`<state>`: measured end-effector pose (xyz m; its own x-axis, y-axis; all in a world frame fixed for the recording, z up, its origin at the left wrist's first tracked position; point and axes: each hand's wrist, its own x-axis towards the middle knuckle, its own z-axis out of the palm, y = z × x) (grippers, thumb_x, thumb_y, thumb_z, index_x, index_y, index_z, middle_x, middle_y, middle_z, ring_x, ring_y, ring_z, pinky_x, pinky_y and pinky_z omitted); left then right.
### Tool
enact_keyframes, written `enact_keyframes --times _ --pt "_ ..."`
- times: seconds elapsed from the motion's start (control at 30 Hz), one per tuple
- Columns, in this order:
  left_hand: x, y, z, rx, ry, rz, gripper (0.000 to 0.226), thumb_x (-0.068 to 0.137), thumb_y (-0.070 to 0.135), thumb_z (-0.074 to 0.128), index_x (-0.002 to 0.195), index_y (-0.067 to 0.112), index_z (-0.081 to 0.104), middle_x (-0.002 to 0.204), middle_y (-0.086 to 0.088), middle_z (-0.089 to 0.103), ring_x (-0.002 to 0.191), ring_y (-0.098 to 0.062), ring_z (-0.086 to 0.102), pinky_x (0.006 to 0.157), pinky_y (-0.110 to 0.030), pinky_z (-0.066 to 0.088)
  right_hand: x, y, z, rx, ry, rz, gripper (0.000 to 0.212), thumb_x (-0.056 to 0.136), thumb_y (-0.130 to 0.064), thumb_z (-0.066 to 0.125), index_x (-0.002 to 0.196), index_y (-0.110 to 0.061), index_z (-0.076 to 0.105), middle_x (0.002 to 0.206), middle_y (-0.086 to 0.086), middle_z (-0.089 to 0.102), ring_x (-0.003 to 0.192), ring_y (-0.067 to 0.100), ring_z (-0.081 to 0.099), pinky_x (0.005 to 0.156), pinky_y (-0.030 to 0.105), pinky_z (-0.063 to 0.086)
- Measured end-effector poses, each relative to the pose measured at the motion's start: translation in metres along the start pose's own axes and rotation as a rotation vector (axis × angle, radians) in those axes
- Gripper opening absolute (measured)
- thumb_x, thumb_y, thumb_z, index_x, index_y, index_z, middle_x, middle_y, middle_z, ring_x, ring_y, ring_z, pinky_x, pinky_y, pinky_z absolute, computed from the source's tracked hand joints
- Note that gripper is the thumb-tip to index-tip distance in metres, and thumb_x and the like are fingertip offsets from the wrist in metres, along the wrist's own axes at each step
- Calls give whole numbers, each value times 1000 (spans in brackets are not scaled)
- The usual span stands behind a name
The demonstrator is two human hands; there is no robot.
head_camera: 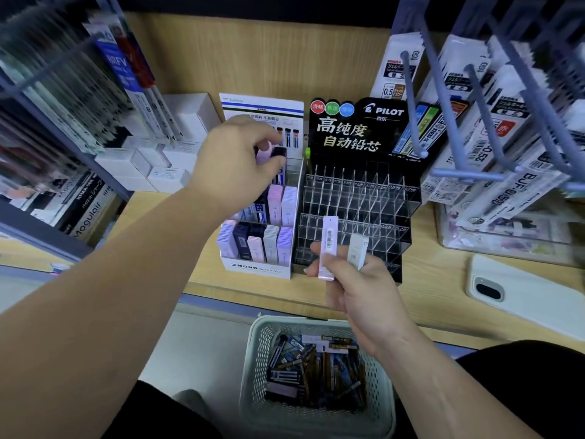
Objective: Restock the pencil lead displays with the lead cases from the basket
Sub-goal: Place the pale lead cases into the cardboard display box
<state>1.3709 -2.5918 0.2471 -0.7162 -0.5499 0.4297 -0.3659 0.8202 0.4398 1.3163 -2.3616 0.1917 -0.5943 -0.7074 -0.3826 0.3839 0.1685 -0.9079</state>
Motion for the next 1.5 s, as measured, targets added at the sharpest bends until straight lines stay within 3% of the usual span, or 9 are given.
enact_keyframes --times 0.13,0.27,0.5,0.77,0.93,1.07,1.17,1.3,1.5 --pt "-37 29 -10 -430 -78 -383 2 87 22 74 88 23 75 75 -5 66 61 -7 53 63 -24 47 -2 -1 2 -63 -92 -45 27 101 -16 61 88 -30 80 96 46 55 51 17 29 55 33 27" --pt "-83 44 -8 -704 -294 -572 10 88 19 74 98 22 75 78 -18 68 57 -14 52 51 -20 45 -4 4 3 -156 -174 -46 16 99 -15 63 91 -11 76 81 31 63 48 14 34 53 28 28" --pt "-125 50 -10 -808 -234 -600 9 89 11 71 81 14 73 60 -10 65 48 -17 53 47 -24 43 -8 9 5 -287 -196 -72 10 93 -11 71 101 -12 76 54 -18 59 44 -2 50 51 7 34" --pt "-143 46 -18 -717 -171 -357 36 80 -5 76 76 31 78 67 0 69 57 -21 61 57 -29 49 -4 -1 -2 81 10 47 19 95 -28 67 106 -15 76 95 21 75 46 9 32 47 24 26" --pt "-154 46 -11 -629 -271 -238 22 68 23 87 84 33 76 81 7 72 68 -12 69 66 -28 58 -4 -3 -2 131 37 -4 21 95 -3 64 114 -9 72 56 -12 58 42 2 38 47 19 31" --pt "-151 51 -1 -680 -292 -337 18 81 10 80 79 24 69 71 0 69 62 -18 63 62 -31 52 -7 -5 2 71 22 -77 19 92 0 68 108 -9 73 74 -3 73 57 3 62 51 12 41" --pt "-143 51 3 -767 -329 -490 35 84 3 75 100 33 64 71 -2 68 63 -18 57 65 -32 49 -8 -5 1 1 22 -100 18 91 -5 71 105 -16 74 86 3 77 77 8 70 55 14 43" --pt "-138 51 6 -730 -381 -443 44 90 6 68 122 35 63 68 4 61 61 -14 50 65 -26 44 -9 -7 0 -52 -7 -135 16 90 -3 72 97 -17 73 81 2 77 60 2 64 50 10 42" --pt "-113 35 -4 -684 -340 -433 20 92 7 67 97 27 65 77 -9 63 58 -31 55 58 -45 53 -9 -6 3 -86 -11 -104 6 95 -14 67 97 -13 73 81 5 75 47 0 53 53 12 39"
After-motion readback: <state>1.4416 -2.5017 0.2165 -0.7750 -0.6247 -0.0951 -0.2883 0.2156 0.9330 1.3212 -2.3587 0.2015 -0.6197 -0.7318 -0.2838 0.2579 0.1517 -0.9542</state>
